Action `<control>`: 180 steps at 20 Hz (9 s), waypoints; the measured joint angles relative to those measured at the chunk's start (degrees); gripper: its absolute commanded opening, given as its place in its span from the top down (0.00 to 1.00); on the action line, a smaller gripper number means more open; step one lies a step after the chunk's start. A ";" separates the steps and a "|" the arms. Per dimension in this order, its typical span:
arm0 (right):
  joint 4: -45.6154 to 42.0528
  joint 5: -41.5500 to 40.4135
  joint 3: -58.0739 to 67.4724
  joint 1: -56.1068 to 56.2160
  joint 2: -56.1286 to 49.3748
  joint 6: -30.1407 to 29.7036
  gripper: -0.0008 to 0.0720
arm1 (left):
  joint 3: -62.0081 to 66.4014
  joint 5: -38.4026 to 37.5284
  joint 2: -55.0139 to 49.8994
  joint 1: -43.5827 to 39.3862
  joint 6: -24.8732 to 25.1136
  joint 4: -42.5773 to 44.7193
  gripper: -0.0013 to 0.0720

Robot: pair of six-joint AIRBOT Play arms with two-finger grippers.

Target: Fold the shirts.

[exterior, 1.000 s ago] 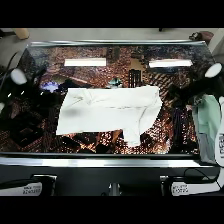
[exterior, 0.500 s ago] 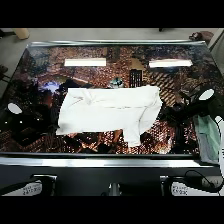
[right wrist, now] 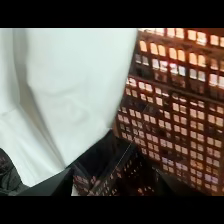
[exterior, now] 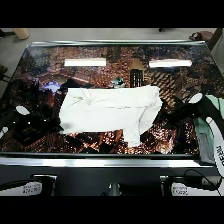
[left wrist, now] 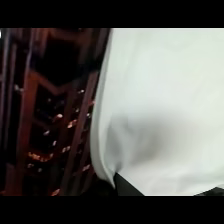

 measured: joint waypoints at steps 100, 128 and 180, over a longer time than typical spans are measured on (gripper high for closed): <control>-3.72 -1.11 -13.27 5.22 8.94 4.02 0.32 | -5.81 -4.20 4.79 6.25 7.82 2.45 0.95; 2.62 -15.21 37.09 7.21 -24.37 9.84 0.02 | 39.58 -0.50 -22.53 2.80 1.09 -9.62 0.13; 27.08 -4.85 38.73 24.76 -22.97 3.15 0.07 | 33.46 8.00 13.90 -6.80 6.25 -15.65 0.95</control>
